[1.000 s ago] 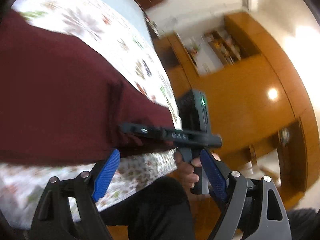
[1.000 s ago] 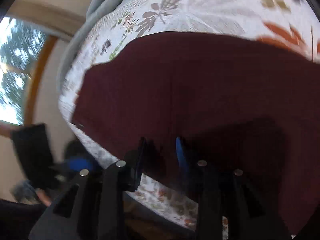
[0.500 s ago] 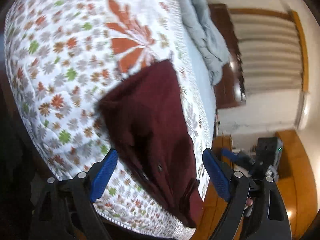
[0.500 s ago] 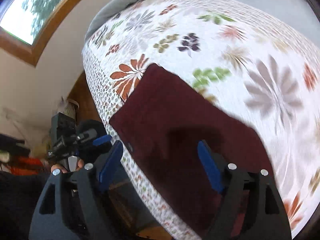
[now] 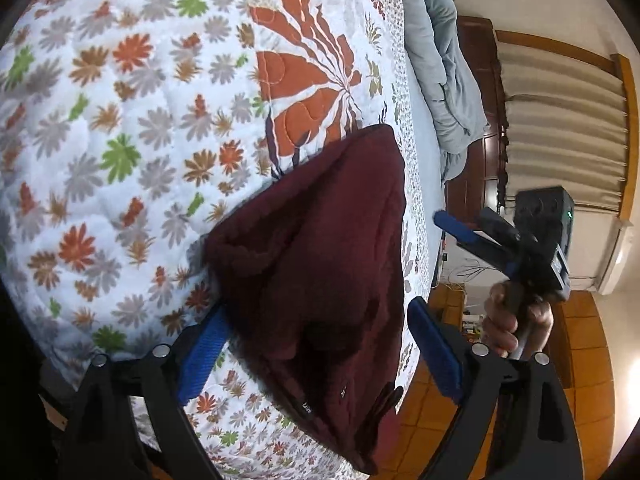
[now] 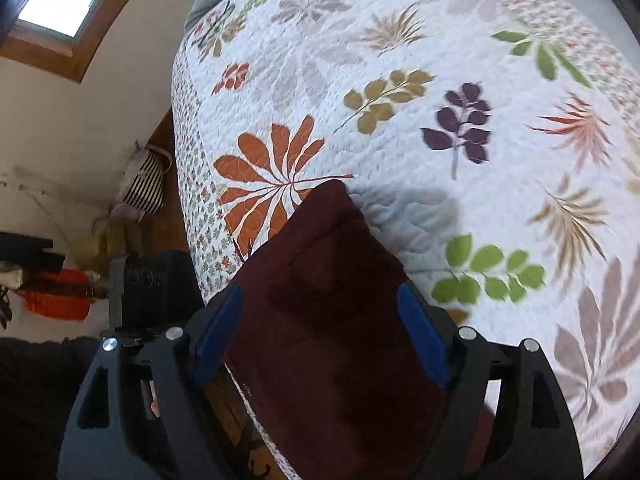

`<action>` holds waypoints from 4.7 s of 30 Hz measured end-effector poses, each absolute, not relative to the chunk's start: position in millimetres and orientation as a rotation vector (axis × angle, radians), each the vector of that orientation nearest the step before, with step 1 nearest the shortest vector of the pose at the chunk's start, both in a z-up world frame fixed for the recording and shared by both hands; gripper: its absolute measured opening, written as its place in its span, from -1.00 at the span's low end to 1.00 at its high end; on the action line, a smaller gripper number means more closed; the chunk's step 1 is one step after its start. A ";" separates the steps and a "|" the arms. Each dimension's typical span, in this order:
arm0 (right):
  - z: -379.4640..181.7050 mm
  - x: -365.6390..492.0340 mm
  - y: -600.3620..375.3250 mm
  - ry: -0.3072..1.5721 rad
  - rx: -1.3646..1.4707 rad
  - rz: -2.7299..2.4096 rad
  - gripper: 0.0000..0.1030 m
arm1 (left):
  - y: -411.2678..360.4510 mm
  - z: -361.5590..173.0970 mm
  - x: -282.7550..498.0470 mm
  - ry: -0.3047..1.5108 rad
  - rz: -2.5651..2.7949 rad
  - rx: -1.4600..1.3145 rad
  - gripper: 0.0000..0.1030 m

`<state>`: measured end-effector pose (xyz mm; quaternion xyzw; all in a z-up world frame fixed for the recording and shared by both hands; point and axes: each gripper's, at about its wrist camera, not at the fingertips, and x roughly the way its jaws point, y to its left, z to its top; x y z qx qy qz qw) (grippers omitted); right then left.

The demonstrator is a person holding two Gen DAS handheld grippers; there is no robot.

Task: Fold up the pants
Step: 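Grasp the folded trousers' end with the right tool while the left tool grasps beside it, then lift the grasped trouser end upward with both tools, then fold the lifted end over onto the rest of the trousers with both tools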

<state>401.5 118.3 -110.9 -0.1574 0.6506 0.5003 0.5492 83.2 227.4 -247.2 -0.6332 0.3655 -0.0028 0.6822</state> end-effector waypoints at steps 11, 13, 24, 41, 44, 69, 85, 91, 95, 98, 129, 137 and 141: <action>-165.6 417.5 164.0 1.653 -0.515 1.314 0.64 | 220.0 -243.7 85.0 0.839 0.011 -1.370 0.74; -177.2 417.4 172.9 1.677 -0.536 1.332 0.64 | 220.4 -245.0 90.7 0.840 0.014 -1.376 0.77; -188.6 404.7 189.7 1.709 -0.595 1.369 -0.46 | 226.5 -251.3 93.9 0.851 -0.015 -1.414 -0.07; -20.0 367.6 107.0 1.378 -0.603 1.199 -0.59 | 174.2 -113.0 107.4 0.713 -0.214 -1.051 -0.26; 4.6 361.1 80.9 1.334 -0.584 1.160 -0.59 | 156.8 -88.5 109.5 0.701 -0.252 -0.976 -0.26; 101.1 321.1 -91.0 1.119 -0.484 0.951 -0.61 | 30.5 7.8 116.7 0.681 -0.492 -0.646 -0.28; 100.9 309.4 -181.5 1.081 -0.404 0.871 -0.67 | -46.3 21.1 128.4 0.713 -0.593 -0.517 -0.28; 94.6 303.4 -214.6 1.072 -0.376 0.840 -0.68 | -72.9 21.4 131.7 0.730 -0.634 -0.481 -0.28; 88.8 300.6 -233.7 1.074 -0.351 0.821 -0.68 | -87.2 19.1 133.8 0.742 -0.655 -0.464 -0.29; 85.1 297.7 -244.5 1.075 -0.339 0.809 -0.68 | -96.4 17.4 134.6 0.751 -0.668 -0.452 -0.29; 48.1 291.0 -299.2 1.085 -0.297 0.744 -0.68 | -144.2 0.0 144.7 0.828 -0.741 -0.374 -0.29; 34.8 287.5 -314.7 1.080 -0.309 0.731 -0.68 | -160.1 -7.4 145.8 0.859 -0.760 -0.354 -0.29; 29.2 285.8 -320.7 1.073 -0.323 0.727 -0.68 | -168.7 -11.4 145.3 0.877 -0.765 -0.336 -0.29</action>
